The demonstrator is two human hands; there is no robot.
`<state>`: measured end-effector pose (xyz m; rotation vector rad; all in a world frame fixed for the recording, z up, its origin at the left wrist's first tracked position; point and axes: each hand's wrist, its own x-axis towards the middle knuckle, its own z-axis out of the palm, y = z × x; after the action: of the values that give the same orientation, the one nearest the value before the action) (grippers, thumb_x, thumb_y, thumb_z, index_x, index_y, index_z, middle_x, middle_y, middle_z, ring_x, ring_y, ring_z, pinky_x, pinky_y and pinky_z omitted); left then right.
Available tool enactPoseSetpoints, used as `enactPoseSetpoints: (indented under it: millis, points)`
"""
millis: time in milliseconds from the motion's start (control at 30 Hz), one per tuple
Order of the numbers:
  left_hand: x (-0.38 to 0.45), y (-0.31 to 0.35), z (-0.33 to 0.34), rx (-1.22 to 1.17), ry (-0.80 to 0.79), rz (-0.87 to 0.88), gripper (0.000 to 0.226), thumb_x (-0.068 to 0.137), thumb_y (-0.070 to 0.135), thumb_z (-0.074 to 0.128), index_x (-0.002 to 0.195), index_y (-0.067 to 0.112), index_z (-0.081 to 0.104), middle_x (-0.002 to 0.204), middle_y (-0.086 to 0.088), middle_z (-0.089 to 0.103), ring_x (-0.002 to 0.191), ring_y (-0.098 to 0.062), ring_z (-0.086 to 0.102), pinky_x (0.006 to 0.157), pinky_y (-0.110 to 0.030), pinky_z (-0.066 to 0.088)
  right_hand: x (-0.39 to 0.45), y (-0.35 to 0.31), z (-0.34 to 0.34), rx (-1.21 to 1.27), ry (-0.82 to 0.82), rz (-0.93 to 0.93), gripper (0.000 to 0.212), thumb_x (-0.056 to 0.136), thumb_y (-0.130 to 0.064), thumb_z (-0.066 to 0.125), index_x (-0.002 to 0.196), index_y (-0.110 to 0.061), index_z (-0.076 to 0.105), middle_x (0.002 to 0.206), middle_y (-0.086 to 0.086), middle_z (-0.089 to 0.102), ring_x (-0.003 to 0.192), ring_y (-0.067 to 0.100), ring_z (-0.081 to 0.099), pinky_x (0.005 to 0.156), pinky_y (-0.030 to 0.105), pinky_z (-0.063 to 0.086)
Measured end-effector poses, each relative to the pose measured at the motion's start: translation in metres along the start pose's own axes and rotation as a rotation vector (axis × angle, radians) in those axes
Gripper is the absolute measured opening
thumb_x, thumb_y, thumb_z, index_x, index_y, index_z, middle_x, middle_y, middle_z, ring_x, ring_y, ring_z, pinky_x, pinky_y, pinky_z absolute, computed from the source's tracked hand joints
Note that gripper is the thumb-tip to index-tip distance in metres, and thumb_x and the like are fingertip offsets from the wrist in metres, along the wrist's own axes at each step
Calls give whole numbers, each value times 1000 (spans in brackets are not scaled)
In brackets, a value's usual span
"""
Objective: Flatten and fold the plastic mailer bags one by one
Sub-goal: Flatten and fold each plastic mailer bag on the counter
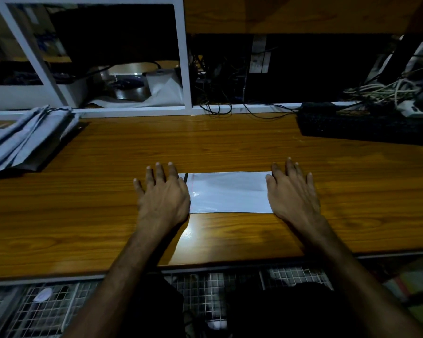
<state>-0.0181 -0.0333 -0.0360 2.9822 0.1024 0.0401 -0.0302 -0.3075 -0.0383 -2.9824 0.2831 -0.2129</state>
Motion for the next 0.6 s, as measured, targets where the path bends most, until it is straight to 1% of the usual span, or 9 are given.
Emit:
enactPoseSetpoints:
  millis: [200, 333, 433, 500, 600]
  points:
    - [-6, -17, -6, 3, -6, -15, 62, 110, 44, 16, 166, 21, 3, 173, -13, 3, 159, -38, -4, 124, -64, 0, -3, 10, -3, -1, 19, 16, 58, 110, -47, 24, 160, -19, 33, 170, 16, 17, 157, 33, 14, 126, 58, 11]
    - [-9, -29, -7, 28, 34, 3, 61, 109, 46, 20, 165, 23, 11, 172, -15, 11, 159, -39, 3, 124, -65, 7, -3, 16, -5, -11, 19, 11, 57, 110, -46, 26, 159, -19, 35, 169, 16, 20, 157, 33, 16, 126, 58, 11]
    - [-12, -38, -8, 25, 84, 4, 58, 109, 43, 26, 163, 21, 23, 170, -15, 21, 158, -39, 13, 124, -64, 13, -5, 21, -7, -13, 68, -6, 50, 109, -42, 33, 150, -19, 47, 164, 16, 33, 153, 33, 27, 124, 58, 16]
    - [-14, -42, -8, -1, 139, 9, 53, 109, 41, 30, 157, 20, 36, 166, -14, 32, 155, -38, 22, 123, -64, 19, -8, 21, -9, 12, 116, -20, 43, 107, -37, 40, 142, -17, 56, 157, 15, 43, 149, 31, 36, 124, 57, 20]
    - [-18, -39, -11, -75, 251, 47, 42, 108, 36, 38, 139, 16, 59, 152, -14, 53, 145, -37, 43, 118, -62, 33, -16, 10, -14, 117, 176, -24, 38, 107, -30, 46, 138, -14, 61, 151, 13, 52, 145, 28, 43, 125, 54, 21]
